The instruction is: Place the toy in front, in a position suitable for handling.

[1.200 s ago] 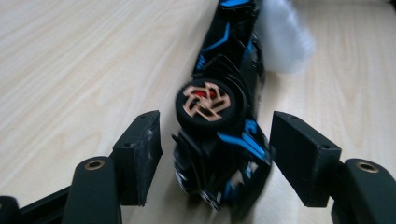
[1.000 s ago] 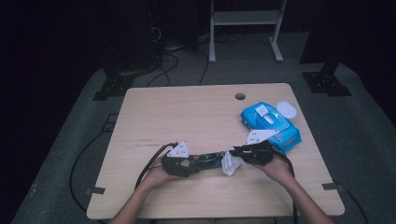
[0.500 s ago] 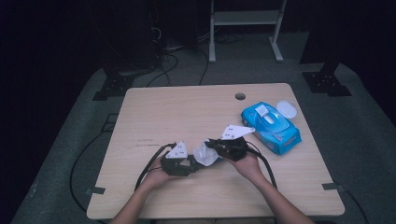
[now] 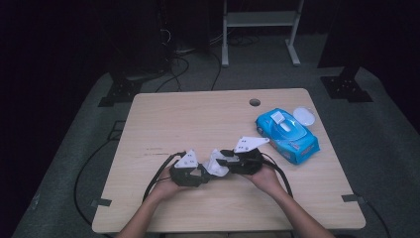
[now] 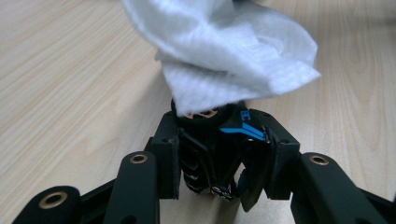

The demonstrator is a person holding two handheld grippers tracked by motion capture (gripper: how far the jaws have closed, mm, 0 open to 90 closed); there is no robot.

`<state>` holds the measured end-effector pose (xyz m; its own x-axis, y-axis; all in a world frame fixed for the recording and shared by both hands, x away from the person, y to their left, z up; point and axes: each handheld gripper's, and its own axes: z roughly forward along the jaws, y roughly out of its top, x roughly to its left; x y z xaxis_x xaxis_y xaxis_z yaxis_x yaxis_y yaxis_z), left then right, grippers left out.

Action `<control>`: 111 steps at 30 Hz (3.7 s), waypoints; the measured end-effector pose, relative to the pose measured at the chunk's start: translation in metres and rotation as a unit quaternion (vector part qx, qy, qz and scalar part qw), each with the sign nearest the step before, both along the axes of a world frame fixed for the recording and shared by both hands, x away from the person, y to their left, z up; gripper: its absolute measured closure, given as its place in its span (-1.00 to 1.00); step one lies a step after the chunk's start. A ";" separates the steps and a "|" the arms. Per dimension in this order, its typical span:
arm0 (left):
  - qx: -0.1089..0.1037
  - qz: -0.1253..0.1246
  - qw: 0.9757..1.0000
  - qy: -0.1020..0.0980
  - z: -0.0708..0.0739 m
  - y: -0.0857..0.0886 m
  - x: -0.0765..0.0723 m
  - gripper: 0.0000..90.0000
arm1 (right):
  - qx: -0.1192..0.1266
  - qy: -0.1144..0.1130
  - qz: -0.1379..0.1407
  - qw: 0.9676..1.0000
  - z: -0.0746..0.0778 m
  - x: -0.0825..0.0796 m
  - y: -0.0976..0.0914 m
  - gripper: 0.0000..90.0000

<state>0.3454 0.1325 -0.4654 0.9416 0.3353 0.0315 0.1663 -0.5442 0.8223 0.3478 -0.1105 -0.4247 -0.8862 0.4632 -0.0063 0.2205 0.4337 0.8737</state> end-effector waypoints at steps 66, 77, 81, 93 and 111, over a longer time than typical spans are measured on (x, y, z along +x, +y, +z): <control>0.005 -0.008 1.000 -0.005 -0.002 0.000 0.003 0.28 | -0.011 -0.004 -0.065 0.998 -0.008 0.002 -0.032 0.92; 0.008 -0.009 1.000 -0.008 -0.002 0.000 0.003 0.28 | -0.017 -0.012 0.001 1.000 -0.007 -0.005 0.019 0.92; 0.009 -0.010 1.000 -0.008 -0.002 0.001 0.003 0.28 | -0.021 -0.011 -0.035 0.999 -0.007 0.001 -0.008 0.92; 0.011 -0.010 1.000 -0.010 -0.002 0.002 0.004 0.28 | -0.008 0.013 -0.089 0.996 -0.013 0.005 -0.060 0.92; 0.005 -0.011 1.000 -0.009 -0.003 0.003 0.006 0.28 | 0.002 0.011 -0.063 0.998 -0.010 0.005 -0.042 0.92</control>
<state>0.3511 0.1351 -0.4683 0.9482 0.3133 0.0525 0.1386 -0.5565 0.8192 0.3523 -0.1526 -0.4350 -0.8207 0.5712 0.0157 0.2929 0.3969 0.8699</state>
